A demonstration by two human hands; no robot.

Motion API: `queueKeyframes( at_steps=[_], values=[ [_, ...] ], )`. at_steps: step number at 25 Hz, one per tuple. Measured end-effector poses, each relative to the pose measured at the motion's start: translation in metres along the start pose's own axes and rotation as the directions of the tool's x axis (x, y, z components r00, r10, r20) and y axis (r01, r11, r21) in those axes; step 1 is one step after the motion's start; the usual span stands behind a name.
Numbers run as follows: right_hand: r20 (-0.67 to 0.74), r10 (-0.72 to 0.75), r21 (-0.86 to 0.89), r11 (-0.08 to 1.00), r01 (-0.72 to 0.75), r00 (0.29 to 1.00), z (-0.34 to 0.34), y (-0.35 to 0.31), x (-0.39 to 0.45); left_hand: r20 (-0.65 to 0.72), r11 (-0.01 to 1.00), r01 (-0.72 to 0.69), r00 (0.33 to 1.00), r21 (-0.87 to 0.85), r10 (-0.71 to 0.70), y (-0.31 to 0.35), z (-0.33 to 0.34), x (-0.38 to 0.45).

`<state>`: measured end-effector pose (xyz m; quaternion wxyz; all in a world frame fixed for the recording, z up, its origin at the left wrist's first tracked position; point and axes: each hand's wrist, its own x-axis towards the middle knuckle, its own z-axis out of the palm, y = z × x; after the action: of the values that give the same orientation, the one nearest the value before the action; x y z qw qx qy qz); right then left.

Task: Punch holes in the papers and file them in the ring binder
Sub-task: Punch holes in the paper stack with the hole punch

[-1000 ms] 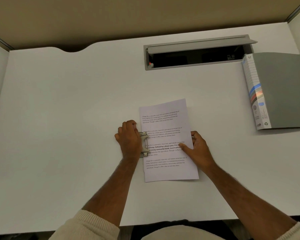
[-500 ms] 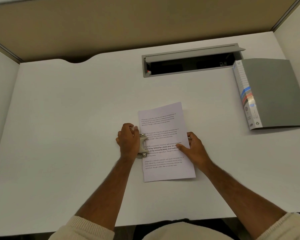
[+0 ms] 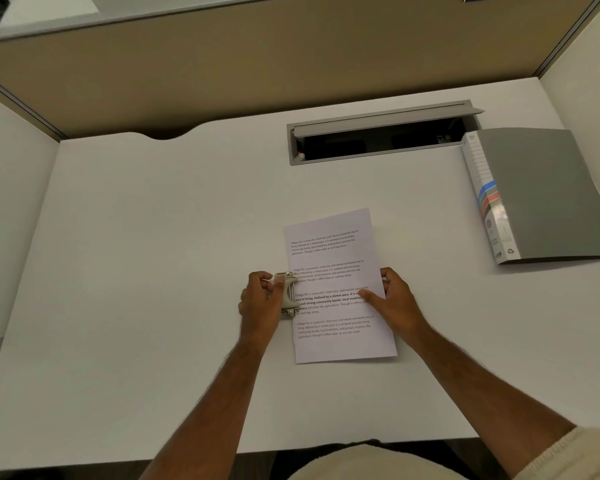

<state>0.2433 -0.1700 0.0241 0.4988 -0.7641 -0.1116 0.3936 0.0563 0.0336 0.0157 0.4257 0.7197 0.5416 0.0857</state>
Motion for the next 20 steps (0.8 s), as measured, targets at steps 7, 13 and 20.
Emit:
queueKeyframes(
  at_steps=[7,13,20],
  values=[
    [-0.018,-0.012,-0.005,1.0,0.012,1.0,-0.013,0.0,-0.002,0.073,0.986,0.134,0.989,-0.101,-0.127,0.004,-0.002,-0.016],
    [-0.028,-0.017,-0.024,1.0,0.017,0.999,-0.022,0.001,0.002,0.112,0.971,0.182,0.98,-0.155,-0.166,0.011,-0.003,-0.017],
    [-0.037,-0.029,-0.02,0.999,0.028,0.999,-0.024,-0.005,0.011,0.108,0.983,0.134,0.987,-0.127,-0.121,0.019,-0.007,0.0]
  ],
)
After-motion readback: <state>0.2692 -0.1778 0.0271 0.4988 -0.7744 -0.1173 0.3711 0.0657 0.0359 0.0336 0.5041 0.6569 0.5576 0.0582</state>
